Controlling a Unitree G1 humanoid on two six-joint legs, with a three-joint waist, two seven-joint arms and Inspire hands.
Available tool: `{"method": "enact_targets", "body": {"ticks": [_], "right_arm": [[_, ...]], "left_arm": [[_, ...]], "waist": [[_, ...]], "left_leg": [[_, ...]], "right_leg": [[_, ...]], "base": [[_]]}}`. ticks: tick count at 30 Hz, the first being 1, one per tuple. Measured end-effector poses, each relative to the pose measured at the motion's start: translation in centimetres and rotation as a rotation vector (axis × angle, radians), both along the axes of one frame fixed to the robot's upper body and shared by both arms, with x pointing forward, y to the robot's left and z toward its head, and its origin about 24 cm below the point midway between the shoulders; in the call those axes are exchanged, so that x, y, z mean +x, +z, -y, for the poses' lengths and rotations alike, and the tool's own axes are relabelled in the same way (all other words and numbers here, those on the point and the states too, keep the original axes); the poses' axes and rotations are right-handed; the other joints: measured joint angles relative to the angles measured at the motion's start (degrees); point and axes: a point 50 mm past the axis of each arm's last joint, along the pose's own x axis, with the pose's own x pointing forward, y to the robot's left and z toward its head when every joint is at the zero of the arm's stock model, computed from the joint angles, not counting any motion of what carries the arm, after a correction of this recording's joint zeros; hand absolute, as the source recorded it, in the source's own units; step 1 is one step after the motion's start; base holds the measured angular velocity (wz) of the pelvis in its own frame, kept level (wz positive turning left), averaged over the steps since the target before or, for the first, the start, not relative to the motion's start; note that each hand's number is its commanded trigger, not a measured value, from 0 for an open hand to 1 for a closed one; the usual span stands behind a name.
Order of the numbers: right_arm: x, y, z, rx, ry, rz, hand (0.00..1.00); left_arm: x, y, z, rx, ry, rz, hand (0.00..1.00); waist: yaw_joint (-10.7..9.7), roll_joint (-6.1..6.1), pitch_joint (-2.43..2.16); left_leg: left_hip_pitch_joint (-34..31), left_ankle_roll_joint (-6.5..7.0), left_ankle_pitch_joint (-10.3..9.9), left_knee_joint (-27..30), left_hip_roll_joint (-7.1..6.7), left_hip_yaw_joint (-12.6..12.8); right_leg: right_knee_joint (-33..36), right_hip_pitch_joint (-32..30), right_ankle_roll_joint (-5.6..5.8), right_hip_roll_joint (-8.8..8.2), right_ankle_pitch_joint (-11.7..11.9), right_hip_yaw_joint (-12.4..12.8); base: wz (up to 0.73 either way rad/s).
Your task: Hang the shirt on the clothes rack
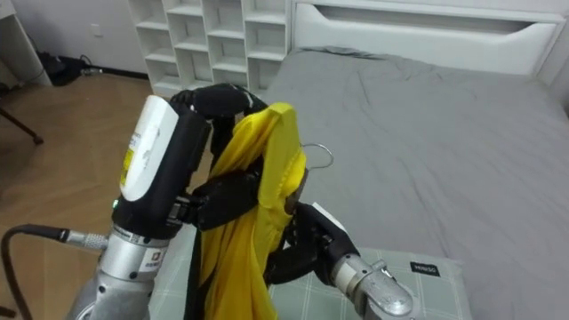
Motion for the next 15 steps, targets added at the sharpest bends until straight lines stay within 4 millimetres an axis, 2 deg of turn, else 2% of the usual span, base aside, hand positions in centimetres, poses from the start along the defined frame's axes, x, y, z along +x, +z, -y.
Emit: {"method": "enact_targets", "body": {"ticks": [1,3,15], "right_arm": [[0.00,-0.01,-0.03,0.000,0.001,-0.002,0.64],[0.04,0.04,-0.10,0.001,0.002,-0.001,1.00],[0.15,0.60,-0.33,0.010,0.011,0.020,1.00]], "left_arm": [[0.01,-0.03,-0.01,-0.001,0.001,0.000,1.00],[0.04,-0.10,-0.09,-0.010,0.008,0.003,1.00],[0.07,0.02,-0.37,-0.059,0.030,0.014,1.00]], "waist": [[0.0,-0.14,-0.04],[-0.1,-0.42,-0.06],[-0.3,-0.34,-0.10]], "left_leg": [[0.0,0.00,0.0,0.0,0.00,0.0],[0.2,0.00,0.0,0.0,-0.01,0.1],[-0.3,0.00,0.0,0.0,0.00,0.1]], "right_leg": [[0.0,0.0,0.00,-0.01,0.0,0.0],[0.1,0.1,0.00,-0.06,0.0,0.0],[0.0,0.0,-0.01,0.11,0.0,0.0]], "base": [[0.00],[0.00],[0.00]]}}
